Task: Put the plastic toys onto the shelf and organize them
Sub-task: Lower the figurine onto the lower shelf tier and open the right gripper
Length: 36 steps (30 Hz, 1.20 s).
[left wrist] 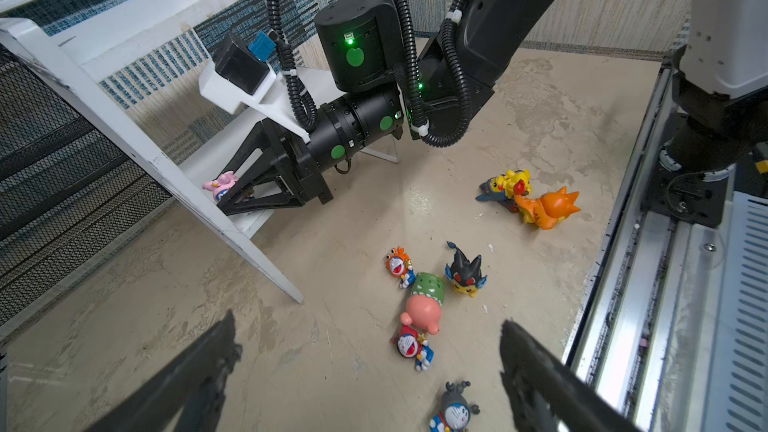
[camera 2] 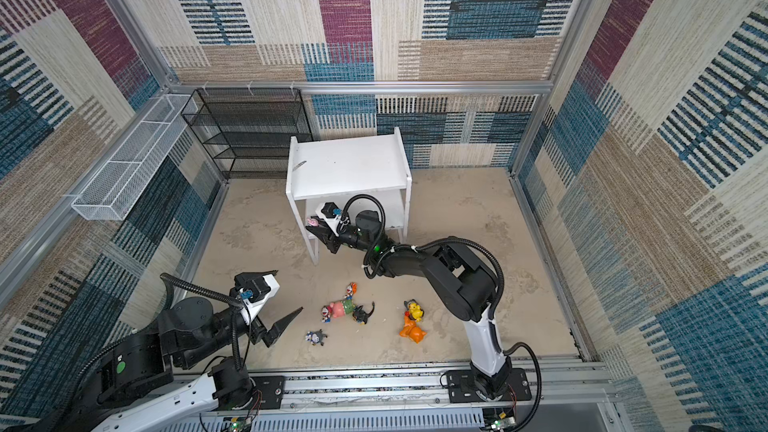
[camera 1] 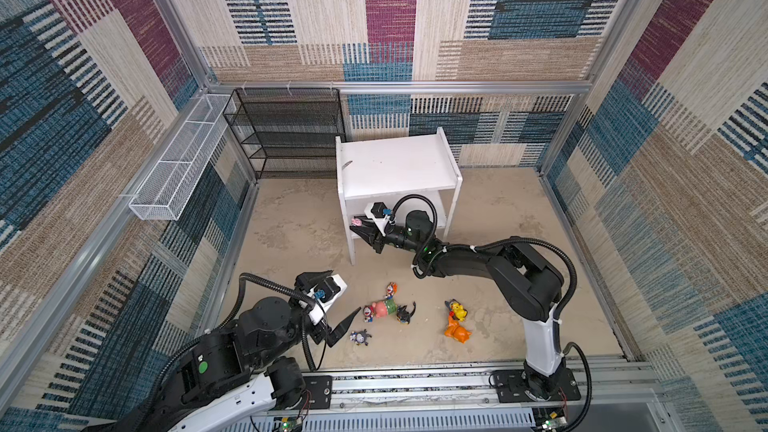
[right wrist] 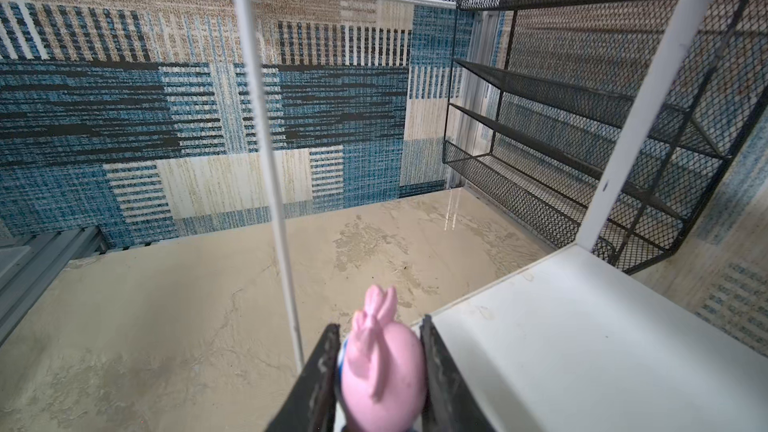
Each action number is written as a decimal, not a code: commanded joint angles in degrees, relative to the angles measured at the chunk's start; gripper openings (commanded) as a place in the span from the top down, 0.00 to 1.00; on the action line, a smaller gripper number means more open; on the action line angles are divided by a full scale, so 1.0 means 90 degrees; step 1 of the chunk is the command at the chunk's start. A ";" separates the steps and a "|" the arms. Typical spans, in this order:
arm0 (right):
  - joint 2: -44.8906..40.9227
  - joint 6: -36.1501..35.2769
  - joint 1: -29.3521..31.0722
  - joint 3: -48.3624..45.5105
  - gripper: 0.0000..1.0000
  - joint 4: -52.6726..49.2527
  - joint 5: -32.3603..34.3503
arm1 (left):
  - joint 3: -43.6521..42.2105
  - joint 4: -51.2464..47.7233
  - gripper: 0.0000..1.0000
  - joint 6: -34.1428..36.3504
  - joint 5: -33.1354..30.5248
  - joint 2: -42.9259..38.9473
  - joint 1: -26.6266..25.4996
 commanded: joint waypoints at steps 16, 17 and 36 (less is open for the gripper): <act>-0.0097 -0.0347 0.0002 -0.0091 0.55 -0.0422 0.0204 | -0.0026 0.0176 0.01 -0.0037 0.0134 -0.0056 0.0000; -0.0106 -0.0356 0.0000 -0.0090 0.55 -0.0432 0.0224 | -0.0013 0.0168 0.01 -0.0037 0.0134 -0.0060 0.0005; -0.0335 -0.0575 0.0003 -0.0247 0.43 -0.0540 0.0150 | -0.0034 0.0194 0.01 -0.0028 0.0134 -0.0052 0.0006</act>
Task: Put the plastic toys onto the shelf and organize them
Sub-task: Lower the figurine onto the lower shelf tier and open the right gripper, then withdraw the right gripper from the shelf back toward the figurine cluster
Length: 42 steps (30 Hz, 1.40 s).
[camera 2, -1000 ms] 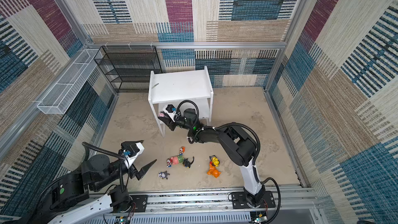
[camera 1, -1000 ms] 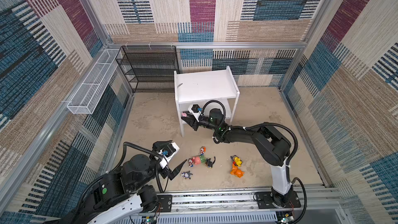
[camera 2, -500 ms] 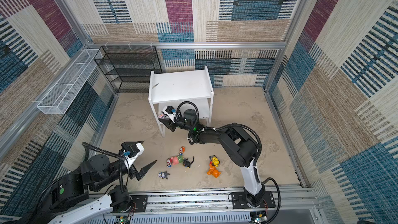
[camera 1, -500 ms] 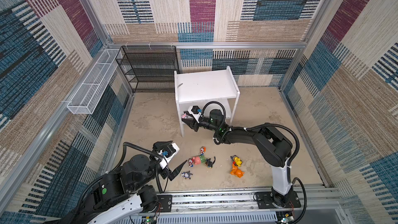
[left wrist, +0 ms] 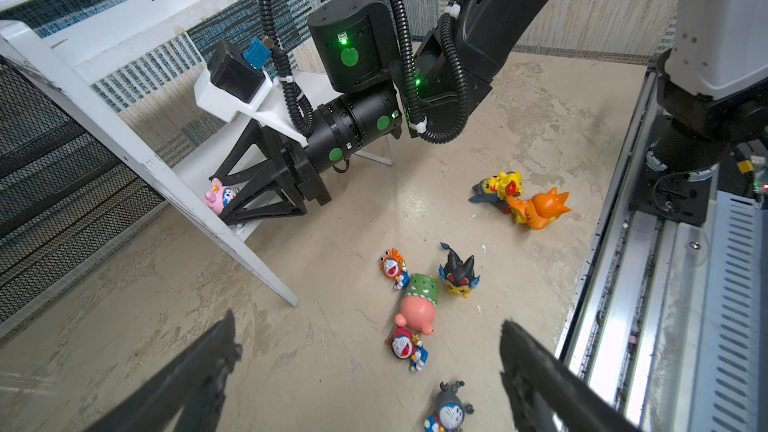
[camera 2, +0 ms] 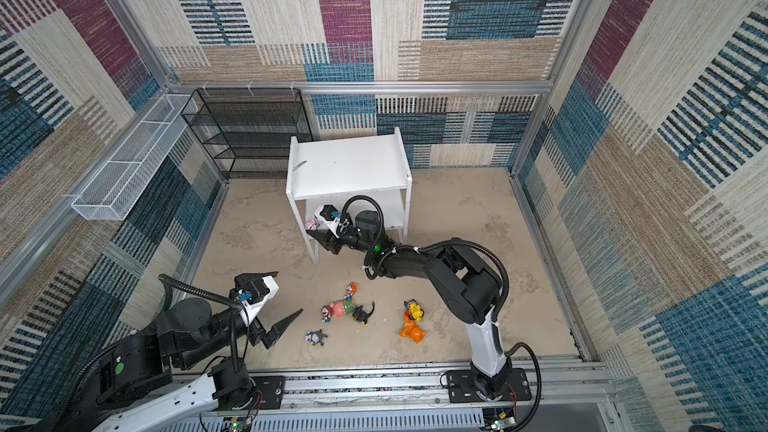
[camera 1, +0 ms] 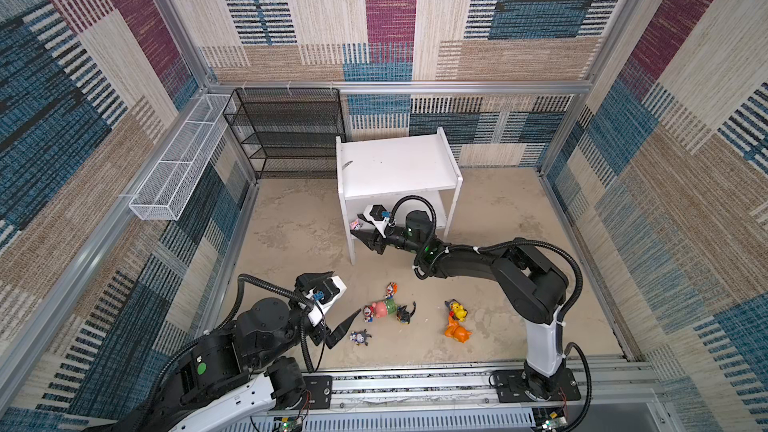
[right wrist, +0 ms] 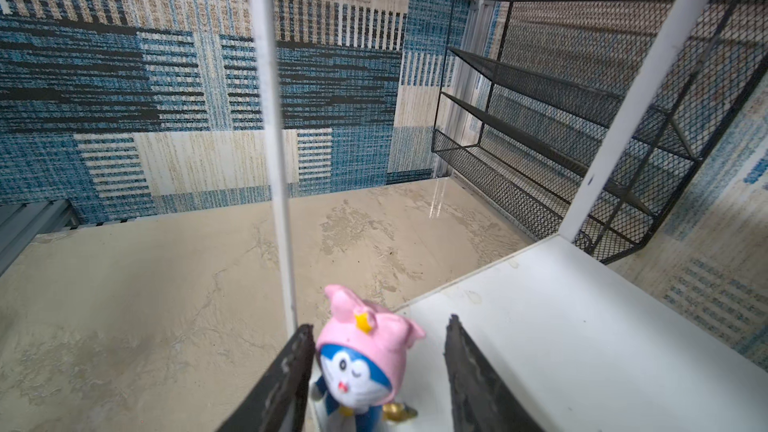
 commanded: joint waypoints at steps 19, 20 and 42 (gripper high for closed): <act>-0.1512 -0.0280 0.0017 -0.1248 0.29 -0.0231 0.0080 | -0.0044 0.0246 0.01 0.0013 -0.0014 0.0056 0.0042; -0.1721 -0.0313 0.0031 -0.1377 0.28 -0.0397 0.0116 | -0.0047 0.0259 0.01 0.0014 -0.0021 0.0063 0.0054; -0.3322 0.2207 0.0451 -0.3129 0.07 -0.3429 0.0599 | -0.0078 0.0354 0.01 -0.0070 0.0047 0.0183 0.0158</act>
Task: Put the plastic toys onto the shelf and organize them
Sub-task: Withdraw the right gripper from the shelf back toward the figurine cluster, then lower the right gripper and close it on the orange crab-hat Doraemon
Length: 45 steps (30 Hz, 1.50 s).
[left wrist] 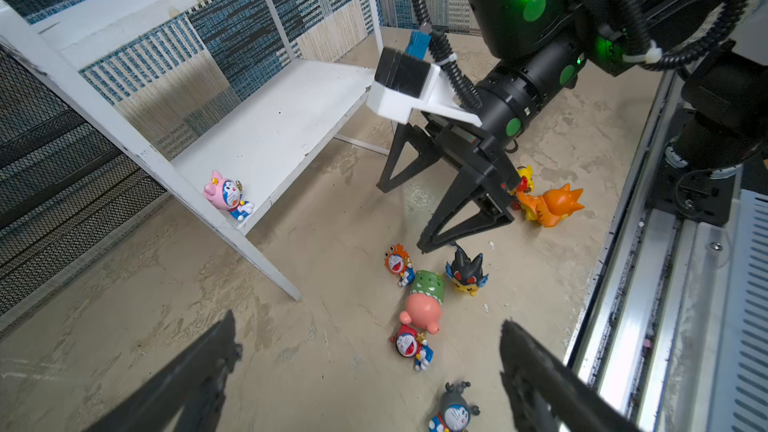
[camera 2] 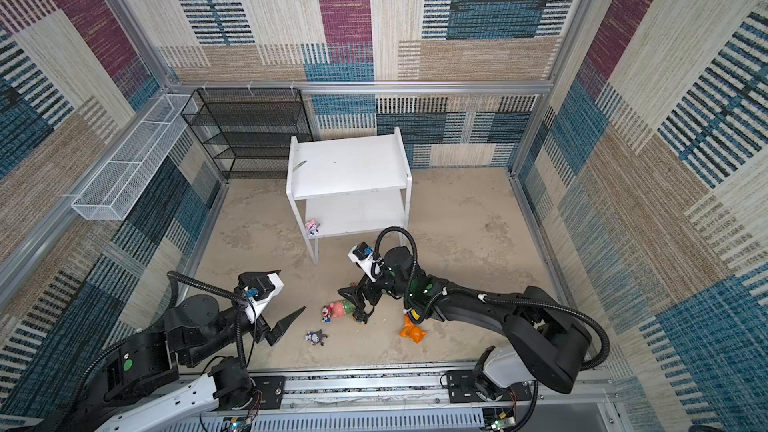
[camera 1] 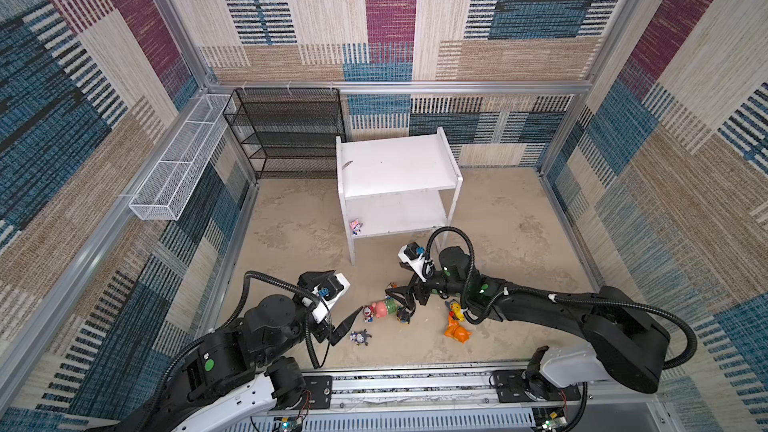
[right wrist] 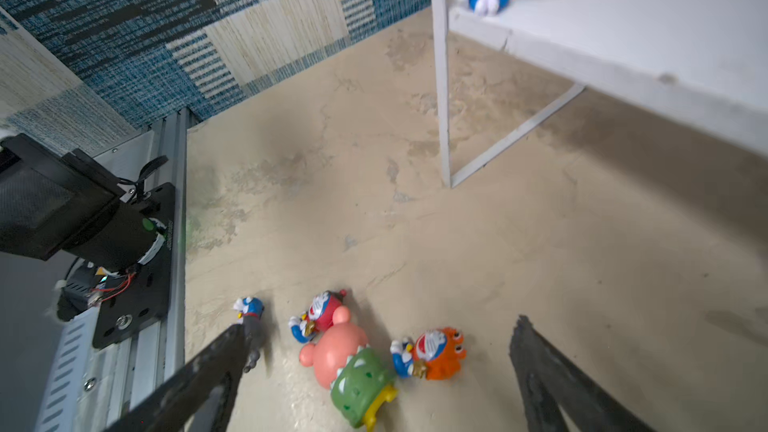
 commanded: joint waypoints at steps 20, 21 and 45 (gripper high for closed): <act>0.1673 0.2265 0.0108 0.1338 0.42 -0.2347 0.0617 | -0.0001 0.0112 0.01 -0.0125 0.0324 -0.0242 0.0014; 0.1727 0.2307 0.0125 0.1365 0.42 -0.2377 0.0588 | 0.0031 0.0077 0.01 -0.0133 0.0406 -0.0154 0.0013; 0.2663 0.2394 0.0465 0.2026 0.56 -0.2642 0.1075 | 0.0139 0.0101 0.01 -0.0204 0.0966 0.0638 0.0026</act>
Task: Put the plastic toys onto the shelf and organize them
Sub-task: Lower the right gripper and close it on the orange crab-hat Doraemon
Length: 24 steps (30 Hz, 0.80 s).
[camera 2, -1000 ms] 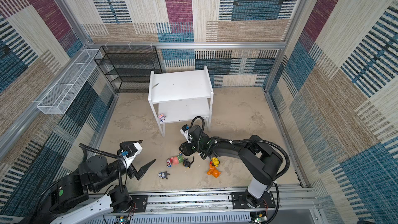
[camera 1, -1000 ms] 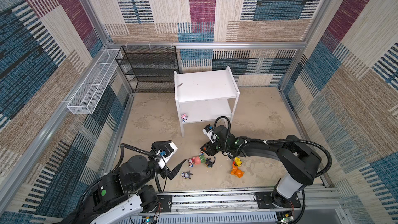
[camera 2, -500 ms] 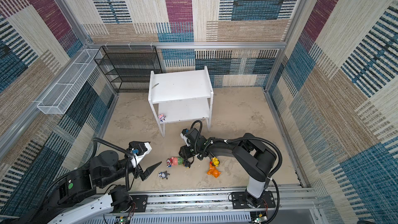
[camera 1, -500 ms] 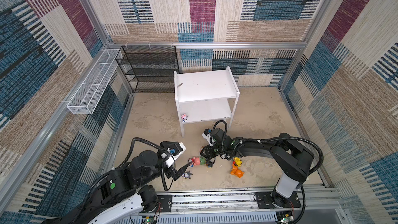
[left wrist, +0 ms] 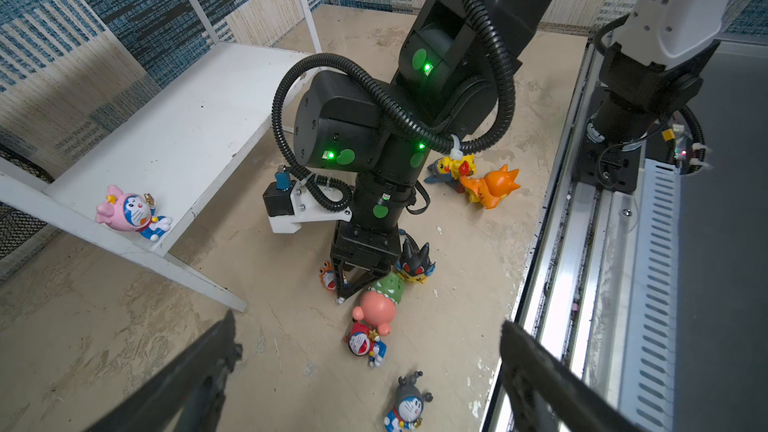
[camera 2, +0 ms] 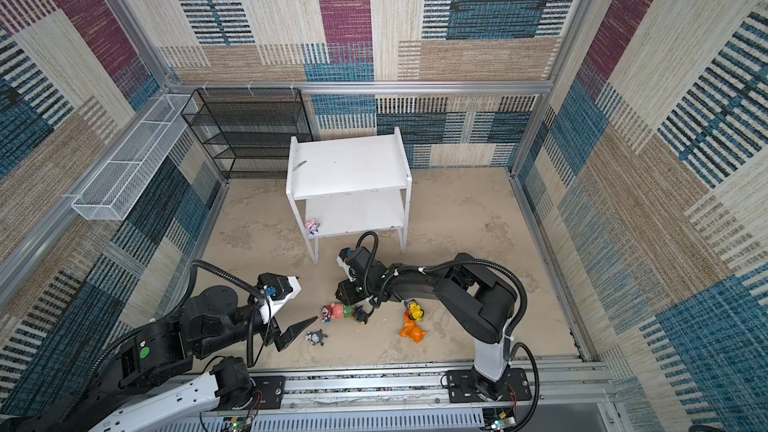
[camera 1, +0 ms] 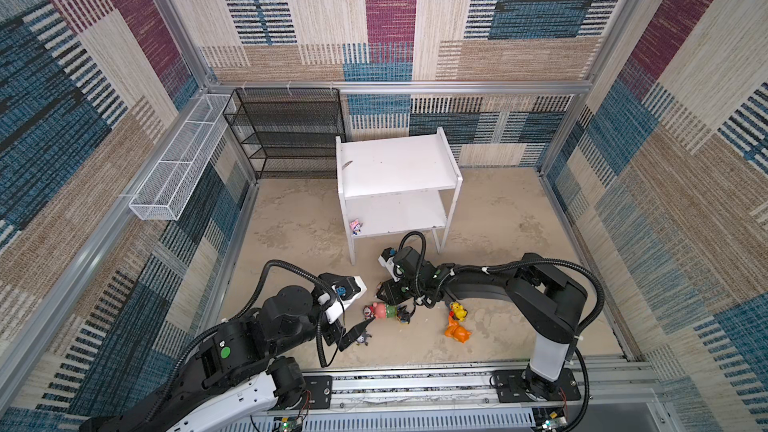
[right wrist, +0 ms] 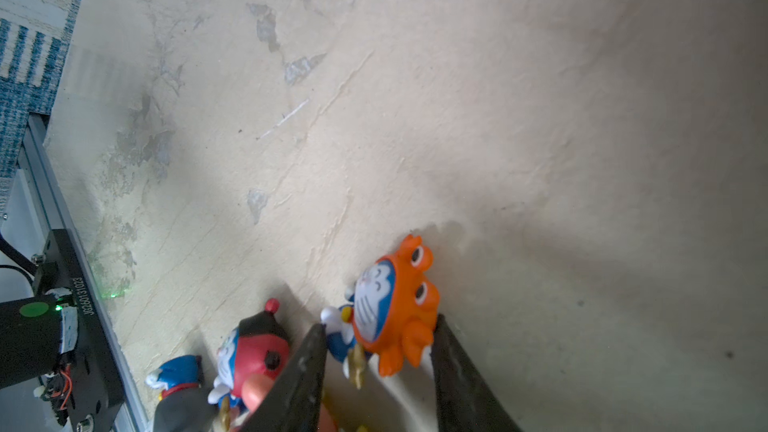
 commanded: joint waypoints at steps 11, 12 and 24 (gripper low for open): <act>-0.0298 -0.0788 0.0079 -0.0105 0.53 -0.0737 0.1134 | -0.0003 0.0125 0.01 -0.0141 0.0011 -0.0037 0.0016; -0.0353 -0.0849 0.0080 -0.0124 0.52 -0.0714 0.1102 | -0.0009 0.0124 0.01 -0.0140 0.0023 -0.0037 0.0011; -0.0196 -0.0753 0.0013 0.0103 0.45 -0.0166 -0.0040 | -0.0004 0.0123 0.01 -0.0121 0.0040 -0.0083 0.0016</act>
